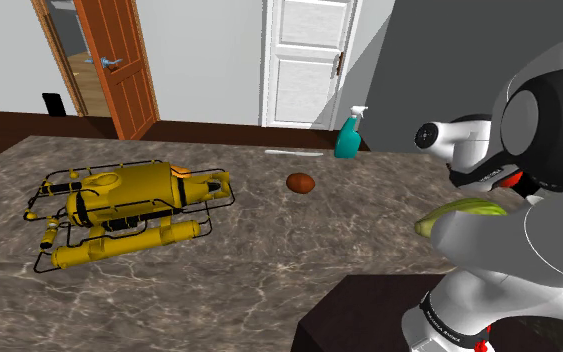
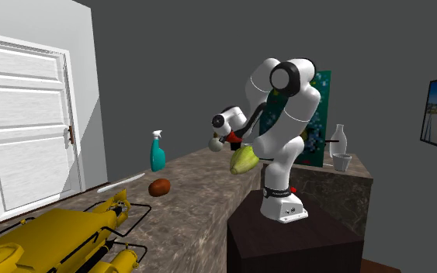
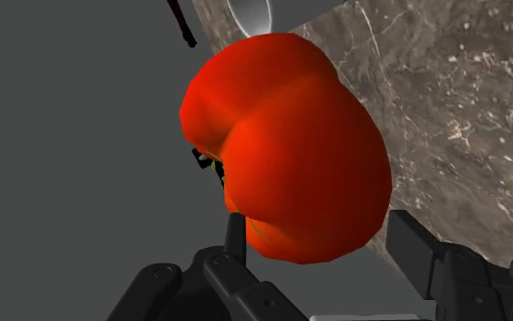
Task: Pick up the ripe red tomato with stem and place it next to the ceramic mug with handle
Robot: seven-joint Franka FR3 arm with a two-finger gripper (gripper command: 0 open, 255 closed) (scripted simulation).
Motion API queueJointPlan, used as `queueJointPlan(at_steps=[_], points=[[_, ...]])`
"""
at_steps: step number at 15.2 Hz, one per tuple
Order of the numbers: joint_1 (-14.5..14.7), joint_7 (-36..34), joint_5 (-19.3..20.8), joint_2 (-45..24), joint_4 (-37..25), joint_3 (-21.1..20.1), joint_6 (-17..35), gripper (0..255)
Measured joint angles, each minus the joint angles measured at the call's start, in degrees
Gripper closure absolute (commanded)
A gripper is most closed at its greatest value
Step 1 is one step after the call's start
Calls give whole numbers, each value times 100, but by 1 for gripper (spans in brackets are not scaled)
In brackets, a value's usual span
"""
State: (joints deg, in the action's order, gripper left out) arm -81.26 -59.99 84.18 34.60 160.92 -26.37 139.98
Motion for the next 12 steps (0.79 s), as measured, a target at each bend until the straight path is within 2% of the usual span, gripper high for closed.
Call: queueJointPlan(at_steps=[12], points=[[-280, -1483, 963, -976, 65, -513, -404, 255]])
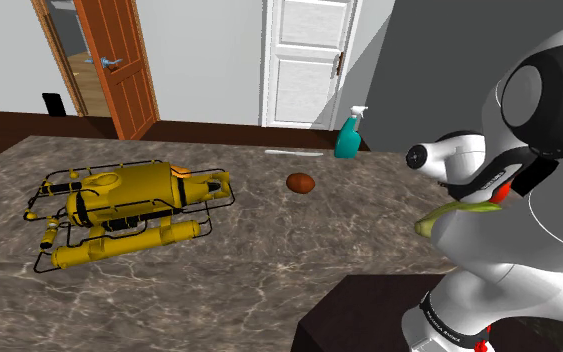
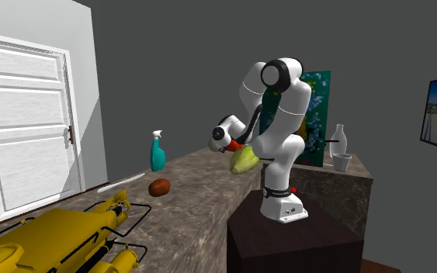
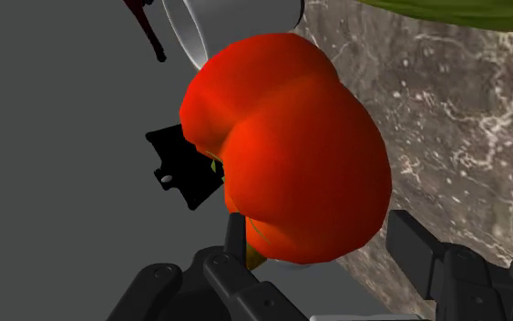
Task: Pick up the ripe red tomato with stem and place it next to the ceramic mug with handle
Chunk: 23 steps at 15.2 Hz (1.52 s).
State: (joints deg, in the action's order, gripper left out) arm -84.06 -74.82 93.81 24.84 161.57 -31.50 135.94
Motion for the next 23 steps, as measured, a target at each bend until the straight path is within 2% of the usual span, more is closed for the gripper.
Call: queueJointPlan(at_steps=[12, 18, 19, 23], points=[[-223, -1259, 882, -1367, -122, -409, -870, 255], [-221, -1340, 923, -1457, -121, -437, -945, 255], [-221, -1340, 923, -1457, -121, -437, -945, 0], [-221, -1341, 923, -1457, -121, -437, -946, 0]])
